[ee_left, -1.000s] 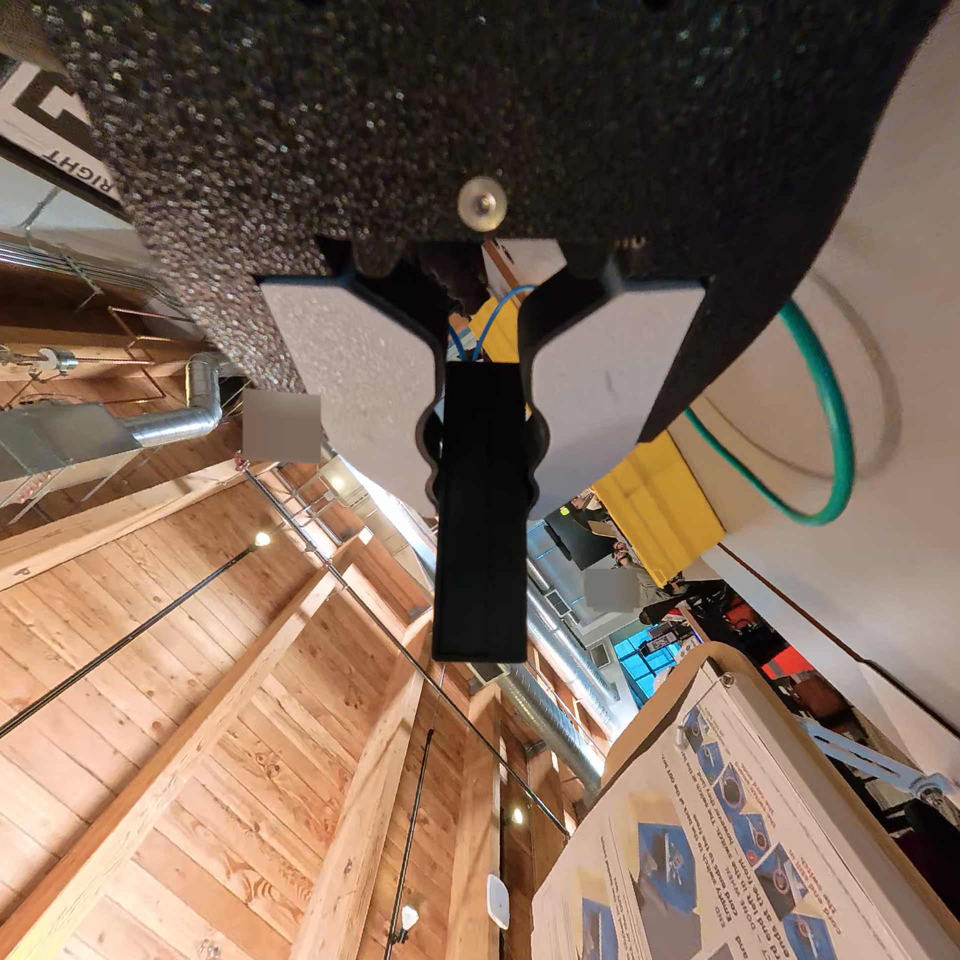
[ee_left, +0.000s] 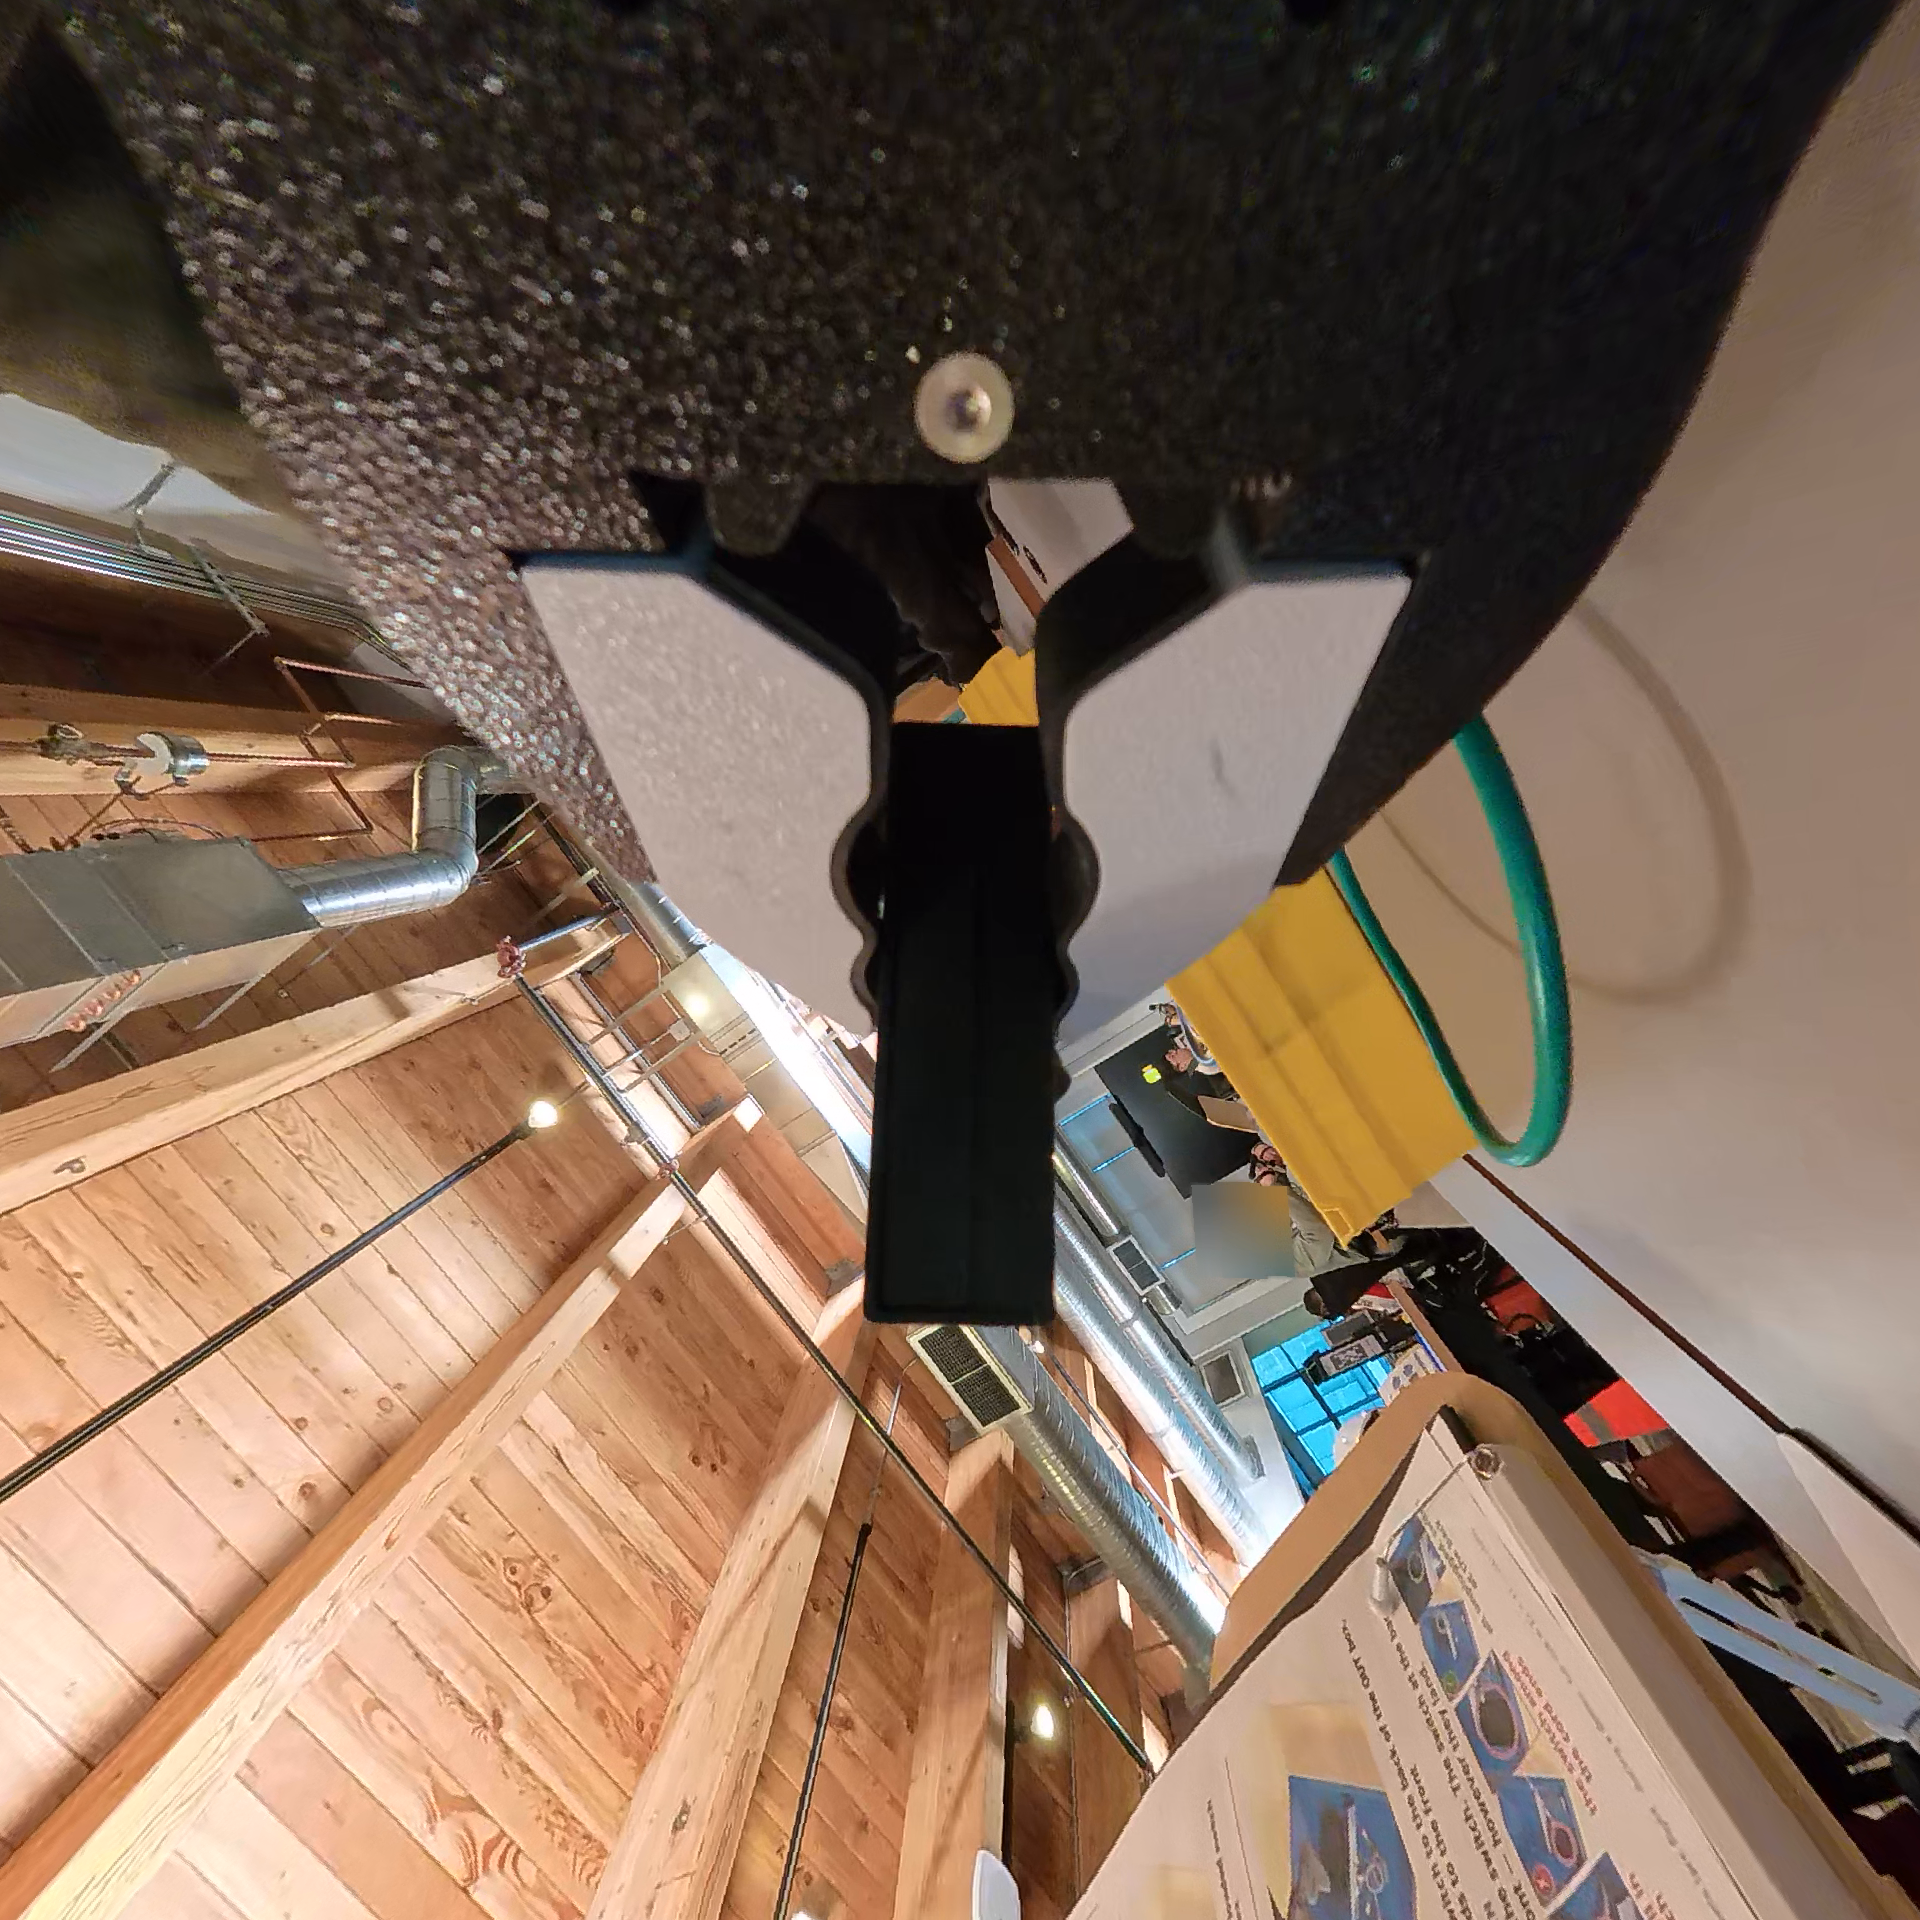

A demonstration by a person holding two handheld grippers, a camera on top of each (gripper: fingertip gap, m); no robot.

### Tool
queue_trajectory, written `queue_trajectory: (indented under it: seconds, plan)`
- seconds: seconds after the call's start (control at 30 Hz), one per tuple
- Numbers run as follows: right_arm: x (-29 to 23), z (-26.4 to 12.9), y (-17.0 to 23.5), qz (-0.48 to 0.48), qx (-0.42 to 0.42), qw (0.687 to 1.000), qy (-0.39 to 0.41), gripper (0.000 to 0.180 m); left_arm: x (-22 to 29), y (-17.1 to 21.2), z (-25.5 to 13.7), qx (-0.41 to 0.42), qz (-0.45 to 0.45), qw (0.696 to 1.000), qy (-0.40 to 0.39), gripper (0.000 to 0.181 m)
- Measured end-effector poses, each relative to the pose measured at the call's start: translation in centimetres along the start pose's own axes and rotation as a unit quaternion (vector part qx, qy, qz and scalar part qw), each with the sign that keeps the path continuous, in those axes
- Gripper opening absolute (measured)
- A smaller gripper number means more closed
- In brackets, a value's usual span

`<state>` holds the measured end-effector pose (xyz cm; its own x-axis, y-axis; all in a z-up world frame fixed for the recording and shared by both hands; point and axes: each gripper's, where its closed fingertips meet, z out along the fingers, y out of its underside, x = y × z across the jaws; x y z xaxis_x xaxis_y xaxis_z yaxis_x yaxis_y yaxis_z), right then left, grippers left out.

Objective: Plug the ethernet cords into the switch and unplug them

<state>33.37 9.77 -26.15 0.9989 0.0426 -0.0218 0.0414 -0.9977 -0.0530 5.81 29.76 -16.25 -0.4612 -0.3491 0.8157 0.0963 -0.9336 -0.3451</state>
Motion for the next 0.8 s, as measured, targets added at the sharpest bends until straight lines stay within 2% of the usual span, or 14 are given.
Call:
queue_trajectory:
  seconds: [0.03, 0.13, 0.27, 0.33, 0.43, 0.5, 0.6, 0.67, 0.8]
  plan:
    - [0.1, 0.3, 0.1, 0.001, -0.002, 1.000, 0.005, 0.000, 0.0, 0.0, 0.0, 0.001, -0.001, 1.000, -0.001, 0.029]
    - [-0.3, -0.9, -1.6, 0.004, 0.067, 0.998, 0.007, 0.007, -0.2, 0.0, -0.1, 0.000, -0.002, 1.000, -0.003, 0.027]
    - [-1.6, -6.7, -5.8, 0.047, 0.243, 0.969, -0.001, 0.025, -0.4, 0.2, 0.0, -0.002, -0.008, 1.000, -0.006, 0.029]
    - [-4.2, -11.1, -7.8, 0.084, 0.369, 0.925, -0.040, 0.050, -0.4, 0.2, 0.0, -0.003, -0.014, 1.000, -0.007, 0.029]
    - [-10.8, -15.0, -8.5, 0.106, 0.498, 0.852, -0.123, 0.051, -0.3, 0.2, 0.1, -0.004, -0.029, 1.000, -0.007, 0.027]
    - [-14.4, -14.8, -9.3, 0.141, 0.570, 0.795, -0.152, 0.043, -0.4, 0.6, 0.2, -0.011, -0.050, 0.999, -0.010, 0.027]
    - [-20.3, -12.2, -11.5, 0.187, 0.611, 0.717, -0.278, 0.052, -0.5, 1.5, 0.5, -0.020, -0.098, 0.995, -0.009, 0.027]
    - [-22.1, -10.7, -13.2, 0.215, 0.638, 0.662, -0.331, 0.049, -0.4, 2.3, 0.7, -0.026, -0.124, 0.992, -0.002, 0.027]
    - [-23.7, -7.5, -15.8, 0.238, 0.633, 0.636, -0.372, 0.040, -0.1, 3.7, 1.1, -0.041, -0.152, 0.987, 0.003, 0.027]
